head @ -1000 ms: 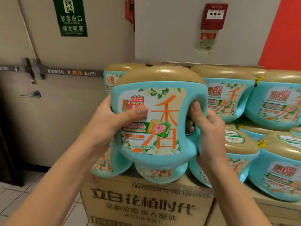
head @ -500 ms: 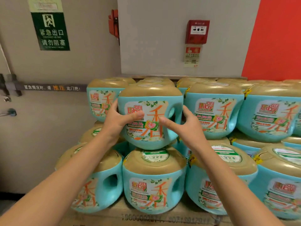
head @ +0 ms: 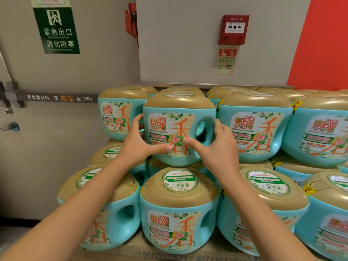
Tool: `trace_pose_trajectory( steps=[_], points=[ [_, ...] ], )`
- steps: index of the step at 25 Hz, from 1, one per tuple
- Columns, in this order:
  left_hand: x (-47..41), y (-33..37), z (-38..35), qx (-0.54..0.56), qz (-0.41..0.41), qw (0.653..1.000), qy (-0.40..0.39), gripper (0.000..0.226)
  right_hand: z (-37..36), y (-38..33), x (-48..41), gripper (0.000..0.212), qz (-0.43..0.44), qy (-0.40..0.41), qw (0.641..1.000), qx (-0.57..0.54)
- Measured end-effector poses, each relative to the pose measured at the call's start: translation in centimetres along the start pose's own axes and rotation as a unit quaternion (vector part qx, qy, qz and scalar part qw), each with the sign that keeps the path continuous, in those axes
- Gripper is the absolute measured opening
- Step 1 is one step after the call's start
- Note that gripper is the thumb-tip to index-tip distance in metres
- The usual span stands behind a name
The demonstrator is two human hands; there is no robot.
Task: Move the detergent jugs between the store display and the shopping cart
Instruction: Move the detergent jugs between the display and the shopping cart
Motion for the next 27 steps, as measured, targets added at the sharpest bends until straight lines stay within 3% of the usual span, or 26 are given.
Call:
trace_pose_trajectory(
  steps=[16, 24, 27],
  points=[
    [0.4, 0.7, -1.0, -0.019, 0.002, 0.999, 0.049, 0.139, -0.6, -1.0, 0.0, 0.095, 0.012, 0.028, 0.992, 0.12],
    [1.2, 0.1, -2.1, 0.016, 0.02, 0.997, 0.072, 0.119, -0.8, -0.5, 0.2, 0.083, -0.033, 0.031, 0.999, 0.001],
    [1.7, 0.7, -1.5, -0.098, 0.027, 0.988, 0.112, 0.116, -0.5, -0.3, 0.4, 0.072, -0.034, 0.012, 0.998, -0.043]
  ],
)
Point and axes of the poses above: each hand's wrist, its own x-axis away from the middle knuckle, its own z-axis out of the back of the hand, y = z × x, the point moved 4 cm from there along -x, towards the middle knuckle, and after that the axes turned 6 degrees about y, right-handed, at the moved point
